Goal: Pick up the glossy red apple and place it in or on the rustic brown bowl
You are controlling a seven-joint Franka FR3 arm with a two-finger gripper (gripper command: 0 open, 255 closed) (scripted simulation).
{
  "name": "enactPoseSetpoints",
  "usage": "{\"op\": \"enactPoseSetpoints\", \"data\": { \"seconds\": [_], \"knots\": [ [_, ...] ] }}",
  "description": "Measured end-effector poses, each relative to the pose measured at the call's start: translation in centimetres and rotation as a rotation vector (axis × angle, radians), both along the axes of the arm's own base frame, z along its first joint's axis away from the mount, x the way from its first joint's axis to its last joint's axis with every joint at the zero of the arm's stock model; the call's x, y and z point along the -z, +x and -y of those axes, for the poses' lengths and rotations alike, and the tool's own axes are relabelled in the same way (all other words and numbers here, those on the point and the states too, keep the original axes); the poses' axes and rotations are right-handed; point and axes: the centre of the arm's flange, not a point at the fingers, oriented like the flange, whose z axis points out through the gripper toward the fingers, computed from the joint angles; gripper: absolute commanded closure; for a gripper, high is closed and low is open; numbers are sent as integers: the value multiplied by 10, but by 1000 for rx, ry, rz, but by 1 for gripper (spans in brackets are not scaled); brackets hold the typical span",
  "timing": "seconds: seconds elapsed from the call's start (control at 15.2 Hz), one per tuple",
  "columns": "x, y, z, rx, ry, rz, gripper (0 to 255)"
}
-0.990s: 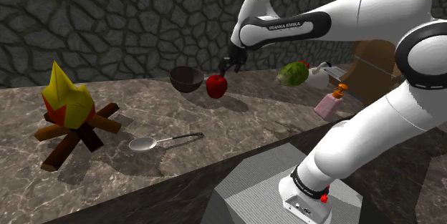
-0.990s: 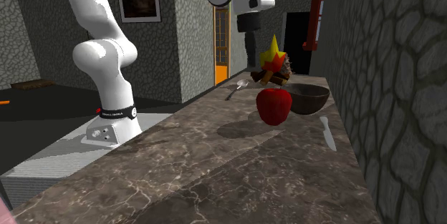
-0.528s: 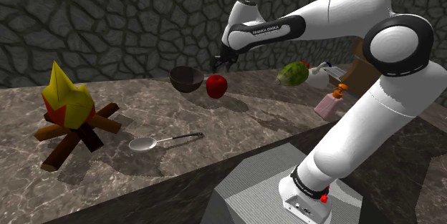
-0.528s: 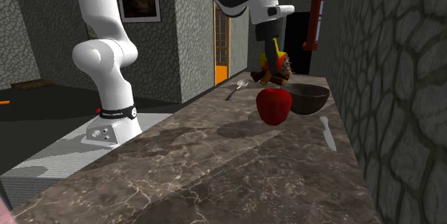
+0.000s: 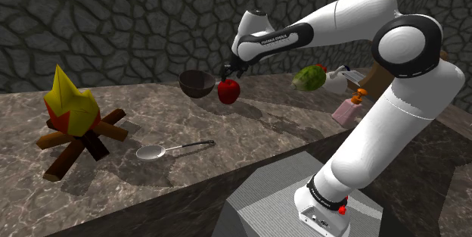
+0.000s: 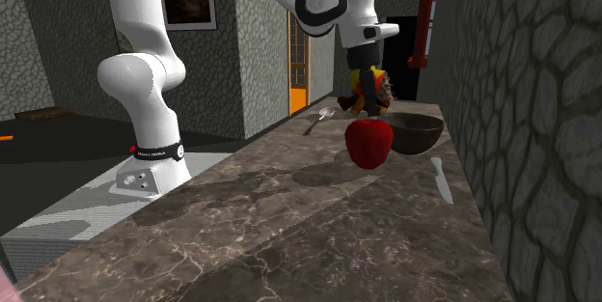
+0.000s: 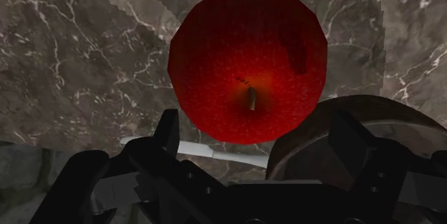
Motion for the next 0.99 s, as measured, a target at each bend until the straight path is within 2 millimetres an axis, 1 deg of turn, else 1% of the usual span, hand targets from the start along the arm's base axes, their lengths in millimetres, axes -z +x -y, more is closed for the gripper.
{"op": "enactPoseSetpoints", "data": {
  "seconds": [0.26,0.33,0.99],
  "knots": [
    [1,0,0,0,0,0,0],
    [1,0,0,0,0,0,255],
    [1,0,0,0,0,1,255]
  ]
}}
